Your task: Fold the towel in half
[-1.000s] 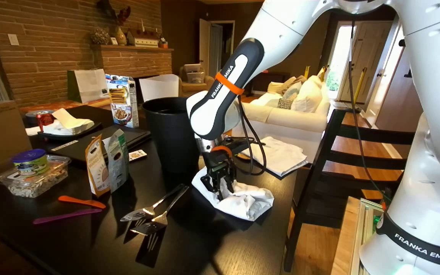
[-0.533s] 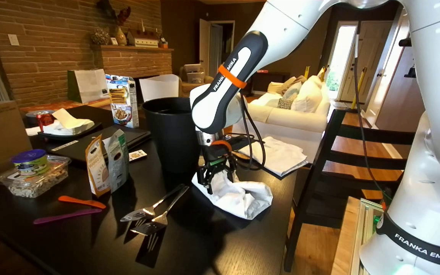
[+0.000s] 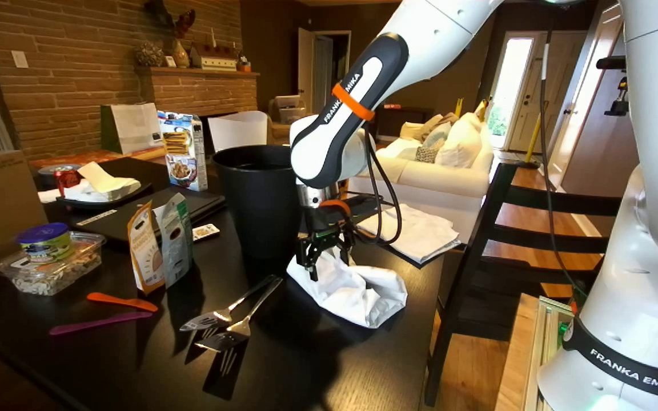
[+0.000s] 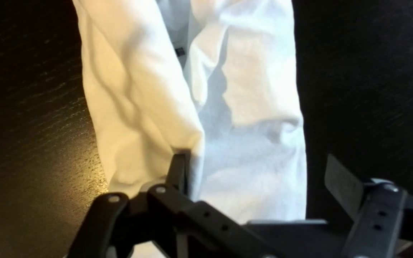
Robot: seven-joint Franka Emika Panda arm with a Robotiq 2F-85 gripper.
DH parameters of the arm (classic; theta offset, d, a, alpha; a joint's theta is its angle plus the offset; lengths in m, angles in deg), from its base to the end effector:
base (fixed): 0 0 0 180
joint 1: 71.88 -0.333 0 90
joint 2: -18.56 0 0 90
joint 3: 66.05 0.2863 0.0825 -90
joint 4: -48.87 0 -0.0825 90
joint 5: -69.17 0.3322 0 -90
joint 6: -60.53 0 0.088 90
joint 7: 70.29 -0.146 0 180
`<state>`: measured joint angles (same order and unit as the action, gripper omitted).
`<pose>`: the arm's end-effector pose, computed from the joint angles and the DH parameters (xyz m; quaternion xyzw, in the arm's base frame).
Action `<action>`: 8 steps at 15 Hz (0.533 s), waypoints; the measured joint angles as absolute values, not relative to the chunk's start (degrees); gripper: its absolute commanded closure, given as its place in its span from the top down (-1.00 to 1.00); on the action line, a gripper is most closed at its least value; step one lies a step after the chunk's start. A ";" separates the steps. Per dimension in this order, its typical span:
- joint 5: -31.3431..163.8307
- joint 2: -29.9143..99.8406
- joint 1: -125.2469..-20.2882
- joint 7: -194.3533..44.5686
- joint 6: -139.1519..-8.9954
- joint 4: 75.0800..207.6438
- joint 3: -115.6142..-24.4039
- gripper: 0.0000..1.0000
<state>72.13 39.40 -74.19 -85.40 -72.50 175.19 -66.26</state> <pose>0.4778 0.0198 0.1738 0.9835 -0.1320 -0.1239 0.0027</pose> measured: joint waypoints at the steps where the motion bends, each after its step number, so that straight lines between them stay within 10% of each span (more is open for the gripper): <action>1: 72.07 39.16 -74.20 -85.38 -72.78 175.42 -66.32 0.47; 8: 72.03 38.88 -74.24 -85.37 -74.74 176.58 -66.60 -0.52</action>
